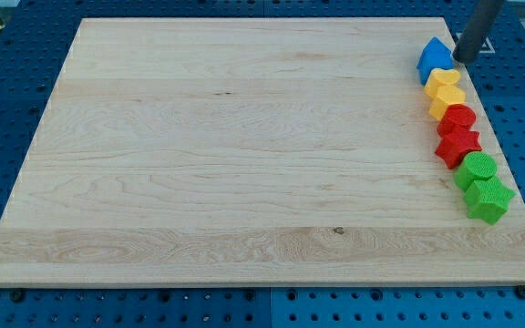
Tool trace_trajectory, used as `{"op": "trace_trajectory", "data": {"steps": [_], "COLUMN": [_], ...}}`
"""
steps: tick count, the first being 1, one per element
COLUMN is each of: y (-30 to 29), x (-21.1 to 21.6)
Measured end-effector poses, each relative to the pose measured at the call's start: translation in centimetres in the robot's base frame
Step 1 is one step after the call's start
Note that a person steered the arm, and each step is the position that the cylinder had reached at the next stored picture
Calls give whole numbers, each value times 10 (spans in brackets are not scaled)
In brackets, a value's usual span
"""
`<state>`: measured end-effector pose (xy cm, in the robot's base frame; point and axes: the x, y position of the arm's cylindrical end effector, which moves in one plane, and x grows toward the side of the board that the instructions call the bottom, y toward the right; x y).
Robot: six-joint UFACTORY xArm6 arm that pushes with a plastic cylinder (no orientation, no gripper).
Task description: Slide the blue triangle slightly left
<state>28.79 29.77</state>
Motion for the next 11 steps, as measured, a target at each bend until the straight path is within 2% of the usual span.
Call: {"op": "trace_trajectory", "data": {"steps": [5, 11], "y": [-1, -116], "x": [-18, -28]}}
